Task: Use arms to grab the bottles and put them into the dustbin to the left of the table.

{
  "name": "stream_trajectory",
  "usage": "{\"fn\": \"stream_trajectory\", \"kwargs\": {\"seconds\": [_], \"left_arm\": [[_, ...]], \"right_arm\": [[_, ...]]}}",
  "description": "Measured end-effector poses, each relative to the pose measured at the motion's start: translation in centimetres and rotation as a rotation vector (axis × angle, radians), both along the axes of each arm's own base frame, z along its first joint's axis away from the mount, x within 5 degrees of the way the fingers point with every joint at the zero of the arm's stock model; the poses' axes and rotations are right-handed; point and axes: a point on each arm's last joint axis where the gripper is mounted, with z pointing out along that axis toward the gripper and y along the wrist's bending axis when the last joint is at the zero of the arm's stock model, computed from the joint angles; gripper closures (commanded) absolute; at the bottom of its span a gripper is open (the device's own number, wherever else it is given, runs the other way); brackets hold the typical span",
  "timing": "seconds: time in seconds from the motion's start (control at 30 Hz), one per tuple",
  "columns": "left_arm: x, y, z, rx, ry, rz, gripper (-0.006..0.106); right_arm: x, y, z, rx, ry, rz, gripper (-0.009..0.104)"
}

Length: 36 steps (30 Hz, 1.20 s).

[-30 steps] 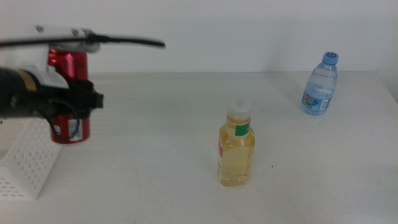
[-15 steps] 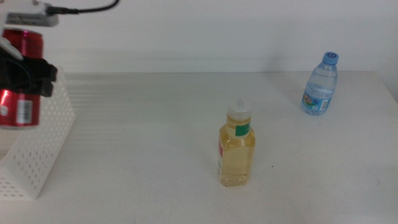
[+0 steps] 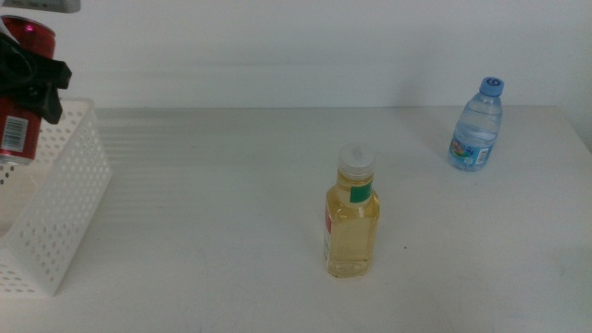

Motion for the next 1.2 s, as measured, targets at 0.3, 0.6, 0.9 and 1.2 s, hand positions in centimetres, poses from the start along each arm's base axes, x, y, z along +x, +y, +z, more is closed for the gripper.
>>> {"fn": "stream_trajectory", "kwargs": {"seconds": [0.3, 0.6, 0.9, 1.2], "left_arm": [[1.8, 5.5, -1.6, -0.003, 0.067, 0.118, 0.105], [3.3, 9.2, -6.0, -0.067, 0.169, 0.104, 0.105], [5.0, 9.9, -10.2, -0.067, 0.27, 0.024, 0.105], [5.9, 10.2, -13.1, -0.072, 0.33, -0.018, 0.105]], "right_arm": [[0.0, 0.0, 0.0, 0.0, 0.0, 0.0, 0.022], [0.0, 0.0, 0.0, 0.0, 0.0, 0.0, 0.022], [0.0, 0.0, 0.0, 0.0, 0.0, 0.0, 0.022], [0.0, 0.0, 0.0, 0.0, 0.0, 0.0, 0.022]]}}
